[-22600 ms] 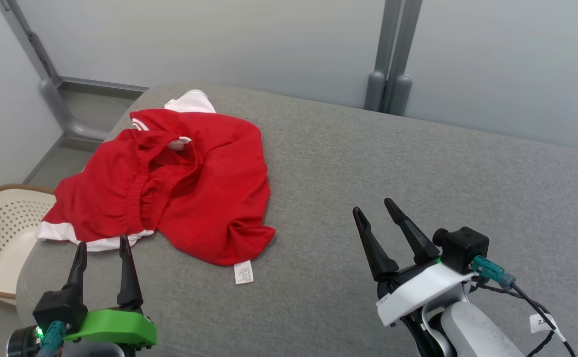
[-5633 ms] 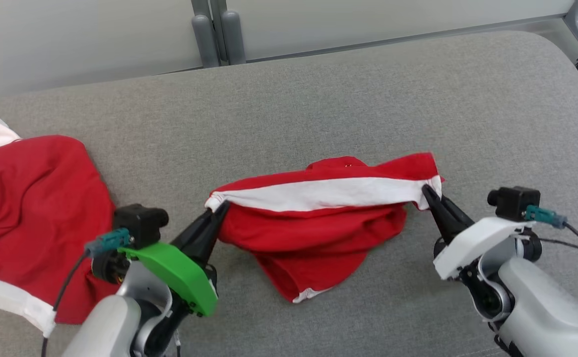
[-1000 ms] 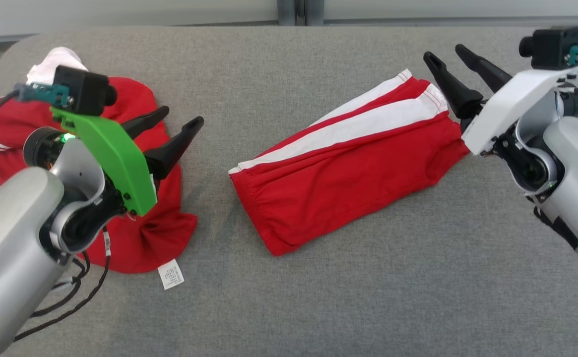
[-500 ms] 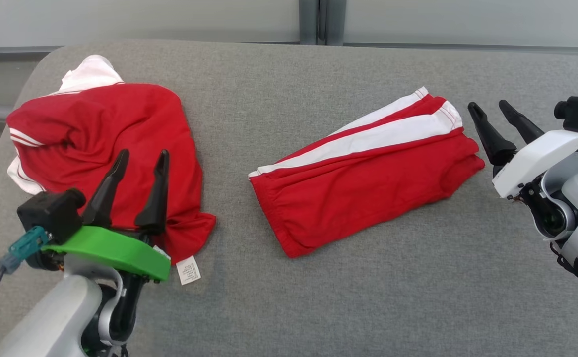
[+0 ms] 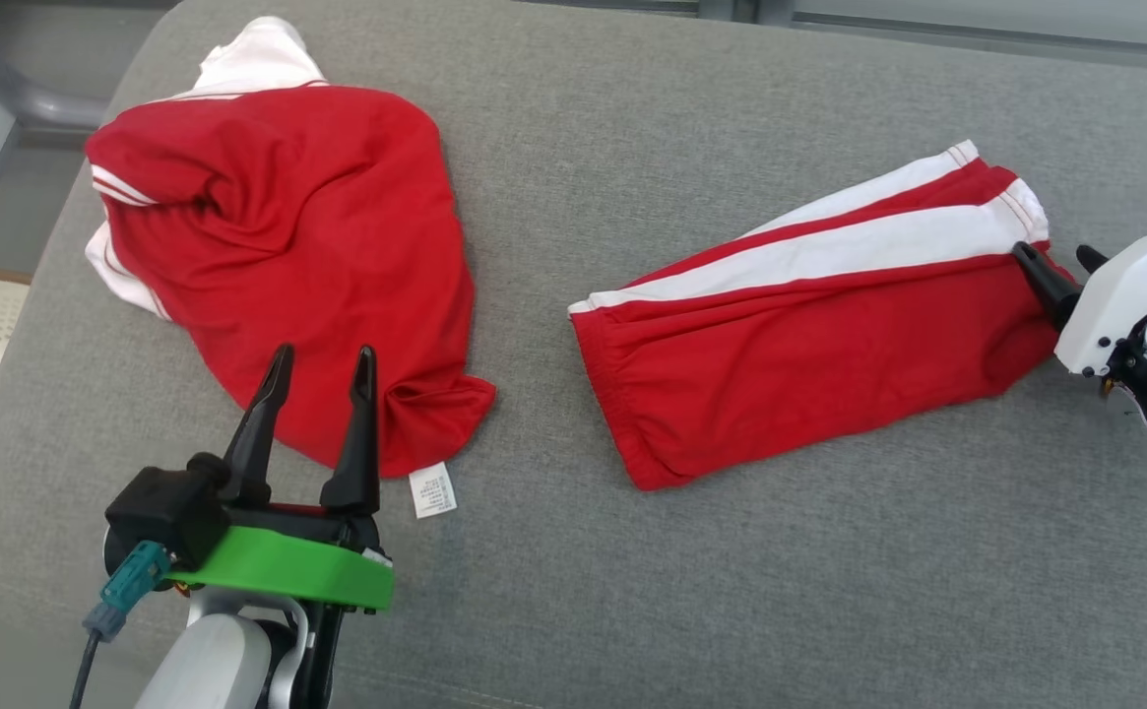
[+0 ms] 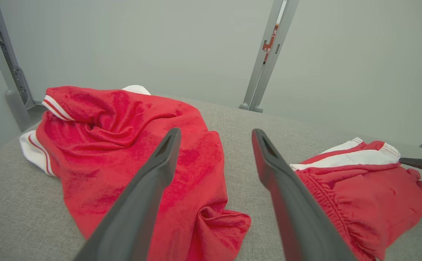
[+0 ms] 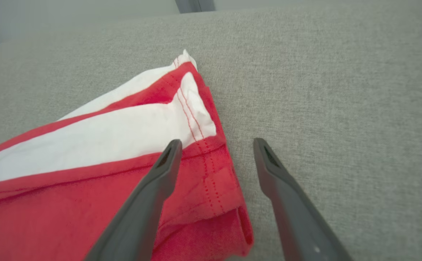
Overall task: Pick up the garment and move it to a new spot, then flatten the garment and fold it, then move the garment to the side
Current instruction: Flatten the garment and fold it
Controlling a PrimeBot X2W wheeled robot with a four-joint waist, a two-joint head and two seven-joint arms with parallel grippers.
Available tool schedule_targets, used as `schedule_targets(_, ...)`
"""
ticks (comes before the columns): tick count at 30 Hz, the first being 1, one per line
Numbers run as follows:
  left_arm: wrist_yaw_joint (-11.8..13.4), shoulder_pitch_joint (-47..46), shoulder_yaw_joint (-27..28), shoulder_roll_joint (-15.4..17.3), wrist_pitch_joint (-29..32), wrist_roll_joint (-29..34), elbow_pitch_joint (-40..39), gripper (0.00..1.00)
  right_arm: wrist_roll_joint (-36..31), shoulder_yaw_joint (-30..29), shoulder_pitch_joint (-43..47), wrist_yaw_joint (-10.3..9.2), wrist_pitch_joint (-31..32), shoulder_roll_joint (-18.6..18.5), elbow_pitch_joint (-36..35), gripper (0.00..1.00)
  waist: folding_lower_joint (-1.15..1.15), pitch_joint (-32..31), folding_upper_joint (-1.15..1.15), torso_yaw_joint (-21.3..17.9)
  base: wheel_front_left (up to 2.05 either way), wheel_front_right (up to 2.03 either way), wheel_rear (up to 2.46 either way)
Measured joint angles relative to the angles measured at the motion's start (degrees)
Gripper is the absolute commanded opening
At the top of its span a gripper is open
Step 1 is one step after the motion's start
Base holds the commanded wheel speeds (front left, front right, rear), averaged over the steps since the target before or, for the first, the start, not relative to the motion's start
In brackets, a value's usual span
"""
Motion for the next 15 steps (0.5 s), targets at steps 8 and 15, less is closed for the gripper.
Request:
schedule_targets(8,-4.67,0.98,3.46,-4.28,-0.01,4.20,3.33,1.00,5.15,-0.51,-3.24,0.03,11.98,1.80,7.69,1.00,0.00,1.80,0.00,3.09,0.00,0.00,0.00)
schedule_targets(15,-7.24,1.01,5.70,-6.45,0.00,6.84,5.77,1.00,7.08,-1.23,-4.46,-0.12,11.89,2.50,5.31,0.00,0.00,2.90,0.00,3.67,0.00,0.00,0.00)
